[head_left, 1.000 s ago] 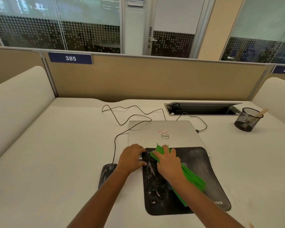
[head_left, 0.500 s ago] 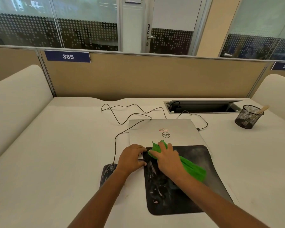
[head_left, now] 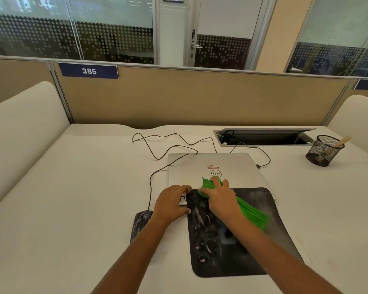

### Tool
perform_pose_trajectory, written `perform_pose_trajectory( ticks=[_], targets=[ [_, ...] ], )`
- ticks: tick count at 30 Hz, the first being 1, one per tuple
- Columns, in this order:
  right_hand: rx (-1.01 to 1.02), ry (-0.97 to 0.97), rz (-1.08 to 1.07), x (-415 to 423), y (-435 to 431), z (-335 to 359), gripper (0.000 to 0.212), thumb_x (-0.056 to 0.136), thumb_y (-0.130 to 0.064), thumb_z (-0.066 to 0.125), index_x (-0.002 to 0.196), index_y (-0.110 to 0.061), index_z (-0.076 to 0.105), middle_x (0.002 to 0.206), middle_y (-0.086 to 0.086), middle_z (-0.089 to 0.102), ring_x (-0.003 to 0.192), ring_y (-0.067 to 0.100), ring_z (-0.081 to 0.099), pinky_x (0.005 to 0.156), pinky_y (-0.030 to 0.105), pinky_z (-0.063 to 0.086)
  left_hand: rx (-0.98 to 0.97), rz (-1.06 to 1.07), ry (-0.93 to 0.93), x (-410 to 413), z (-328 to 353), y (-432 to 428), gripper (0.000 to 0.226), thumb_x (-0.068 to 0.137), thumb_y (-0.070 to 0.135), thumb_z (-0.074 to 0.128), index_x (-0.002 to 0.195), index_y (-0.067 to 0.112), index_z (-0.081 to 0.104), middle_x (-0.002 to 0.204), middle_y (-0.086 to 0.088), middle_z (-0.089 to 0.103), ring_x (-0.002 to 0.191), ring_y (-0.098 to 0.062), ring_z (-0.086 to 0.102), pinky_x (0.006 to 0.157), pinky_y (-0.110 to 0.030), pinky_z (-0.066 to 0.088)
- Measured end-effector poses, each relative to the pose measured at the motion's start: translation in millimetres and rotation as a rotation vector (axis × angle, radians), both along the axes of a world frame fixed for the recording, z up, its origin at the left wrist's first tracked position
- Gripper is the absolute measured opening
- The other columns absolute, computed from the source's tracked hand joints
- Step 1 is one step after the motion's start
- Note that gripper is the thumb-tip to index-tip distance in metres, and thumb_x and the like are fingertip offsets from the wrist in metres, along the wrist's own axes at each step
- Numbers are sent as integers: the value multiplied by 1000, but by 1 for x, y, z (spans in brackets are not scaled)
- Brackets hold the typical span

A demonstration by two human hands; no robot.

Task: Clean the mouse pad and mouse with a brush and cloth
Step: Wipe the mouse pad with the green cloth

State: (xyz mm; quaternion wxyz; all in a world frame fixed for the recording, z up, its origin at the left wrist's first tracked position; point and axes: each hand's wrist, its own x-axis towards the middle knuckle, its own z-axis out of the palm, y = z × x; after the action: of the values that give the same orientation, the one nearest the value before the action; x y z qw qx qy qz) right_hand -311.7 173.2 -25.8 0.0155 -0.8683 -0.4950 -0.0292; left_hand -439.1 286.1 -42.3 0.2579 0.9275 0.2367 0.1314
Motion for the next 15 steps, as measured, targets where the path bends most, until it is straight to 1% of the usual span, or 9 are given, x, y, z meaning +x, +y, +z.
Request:
perform_pose_trajectory(
  ticks=[2,4,7,8,9,11,13,15],
  targets=[
    [9,26,0,-10,3,-2,47,88,-12,42,130,-32,44,143,8,27,119,33,33,86,43,46,10,-4,-12,0,0,1,62,72,30,75,128,22,50,124,3,59,114,-14,51,99,-27,39],
    [11,60,53,-17,-2,-7,50,87,-13,44,133,-33,41,144,8,26,120,34,32,88,44,44,34,-7,-7,0,0,2,59,71,31,76,125,23,53,120,3,60,111,-14,52,96,-26,39],
    [3,97,129,-15,-16,-9,52,86,-21,45,135,-34,37,147,6,23,122,33,31,92,43,44,79,-9,10,0,2,1,51,72,33,75,119,23,58,113,2,61,107,-14,53,91,-23,37],
    [-3,101,144,-14,-20,-9,51,86,-25,44,136,-34,36,147,5,23,122,33,31,93,43,44,95,-12,18,-1,2,0,49,74,34,74,120,23,59,114,2,62,110,-15,52,92,-23,36],
    [-9,98,156,-14,-22,-8,50,87,-28,44,136,-35,36,148,4,22,121,33,31,93,43,44,111,-15,32,-2,2,-1,49,76,34,72,122,24,58,119,2,61,118,-16,49,97,-23,32],
    [-15,77,172,-14,-25,-7,47,90,-34,41,137,-35,35,149,4,22,121,32,32,92,43,44,157,-30,88,-5,1,-3,50,82,37,65,130,27,52,135,6,53,134,-15,35,108,-26,21],
    [-25,48,193,-16,-29,-8,45,92,-35,37,137,-35,34,148,5,24,119,31,33,90,42,45,228,-57,152,-6,1,-4,51,87,39,58,135,29,46,143,10,44,141,-13,24,113,-27,13],
    [-40,17,243,-17,-36,-11,43,94,-34,35,137,-32,36,145,6,29,117,31,35,86,41,47,273,-70,188,-6,1,-6,50,90,41,54,137,29,43,146,10,41,143,-13,20,114,-29,11]
  ],
)
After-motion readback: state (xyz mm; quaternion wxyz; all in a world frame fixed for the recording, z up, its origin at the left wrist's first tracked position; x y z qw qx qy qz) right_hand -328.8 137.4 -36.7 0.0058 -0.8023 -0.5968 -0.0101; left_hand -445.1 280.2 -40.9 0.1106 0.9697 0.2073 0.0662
